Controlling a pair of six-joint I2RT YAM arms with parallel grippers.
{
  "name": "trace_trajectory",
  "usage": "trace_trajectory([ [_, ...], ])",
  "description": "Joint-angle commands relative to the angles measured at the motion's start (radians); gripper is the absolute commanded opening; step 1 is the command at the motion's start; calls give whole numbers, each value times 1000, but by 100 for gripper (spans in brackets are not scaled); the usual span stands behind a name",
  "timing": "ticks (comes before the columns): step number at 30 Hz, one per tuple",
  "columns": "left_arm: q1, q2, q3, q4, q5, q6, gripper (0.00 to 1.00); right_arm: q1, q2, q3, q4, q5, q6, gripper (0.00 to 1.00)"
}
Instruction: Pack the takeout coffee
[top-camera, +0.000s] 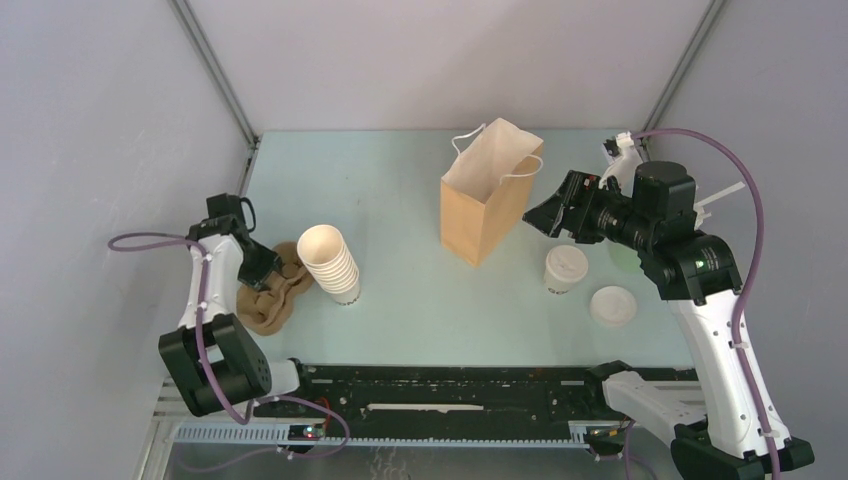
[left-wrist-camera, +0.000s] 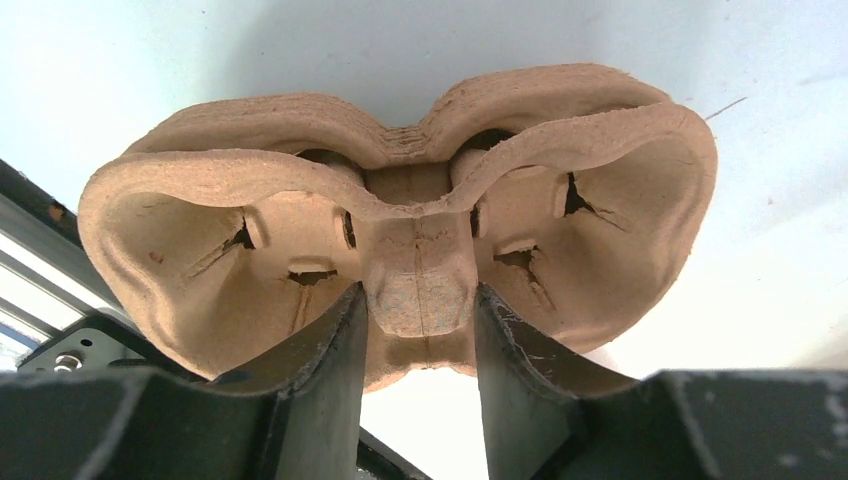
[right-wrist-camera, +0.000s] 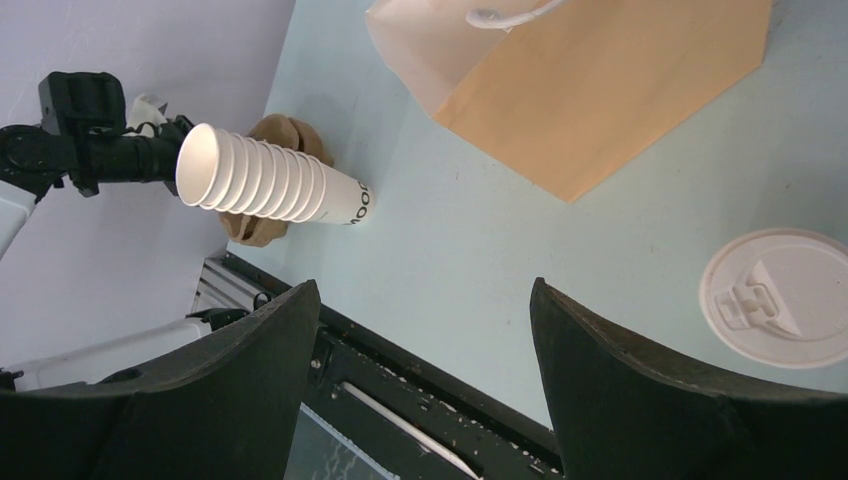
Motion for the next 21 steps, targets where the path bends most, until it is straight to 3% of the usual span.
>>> trace_trajectory([
  [1,5,-56,83,-34,-37,15,41,-5,-1,-11,27,-11,-6,85],
  [13,-4,-203,270,-141,-43,-76,36,-12,11,-13,27,-22,29,86],
  [21,-17,-304,519,-160,44,-121,35,-92,53,-13,4,-6,213,86],
])
